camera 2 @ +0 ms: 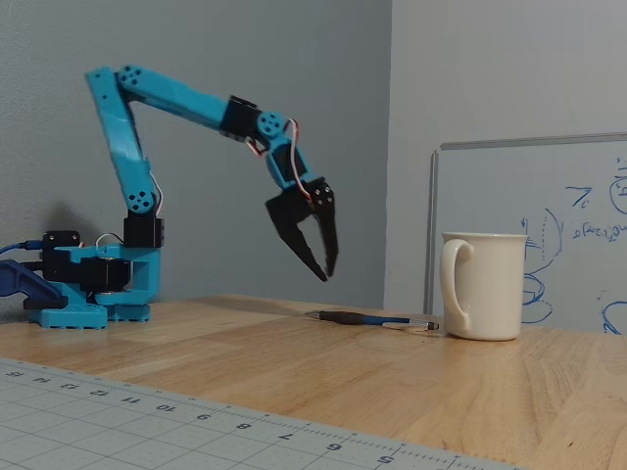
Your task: Touch the pen.
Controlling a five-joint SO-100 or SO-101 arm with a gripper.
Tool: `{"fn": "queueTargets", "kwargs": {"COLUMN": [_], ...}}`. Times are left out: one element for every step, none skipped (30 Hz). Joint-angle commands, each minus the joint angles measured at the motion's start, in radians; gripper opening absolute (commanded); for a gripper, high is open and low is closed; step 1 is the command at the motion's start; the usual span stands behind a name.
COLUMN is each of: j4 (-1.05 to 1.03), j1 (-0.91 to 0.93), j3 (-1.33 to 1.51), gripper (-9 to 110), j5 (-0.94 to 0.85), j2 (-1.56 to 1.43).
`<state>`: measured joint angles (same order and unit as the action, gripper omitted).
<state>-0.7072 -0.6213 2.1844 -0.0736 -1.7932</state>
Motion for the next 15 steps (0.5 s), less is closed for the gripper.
{"fn": "queueTargets", "kwargs": {"j4": [0.040, 0.041, 0.041, 0.041, 0.041, 0.041, 0.041, 0.041, 0.041, 0.041, 0.041, 0.043, 0.043, 0.043, 0.043], "j1": [0.000, 0.002, 0.003, 0.005, 0.005, 0.008, 0.014, 0.021, 0.026, 0.029, 0.031, 0.031, 0.031, 0.031, 0.031], "j3": [-0.153, -0.170, -0.186, -0.199, -0.210, -0.221, -0.229, -0.230, -0.233, -0.235, -0.236, -0.236, -0.238, -0.238, -0.238], "gripper": [1, 1, 1, 1, 1, 1, 1, 1, 1, 1, 1, 1, 1, 1, 1], "j5": [-0.008, -0.008, -0.008, -0.008, -0.008, -0.008, -0.008, -0.008, -0.009, -0.009, -0.009, -0.009, -0.009, -0.009, -0.009], "j2": [0.094, 0.115, 0.135, 0.152, 0.169, 0.187, 0.201, 0.213, 0.227, 0.238, 0.245, 0.253, 0.255, 0.256, 0.258]}}
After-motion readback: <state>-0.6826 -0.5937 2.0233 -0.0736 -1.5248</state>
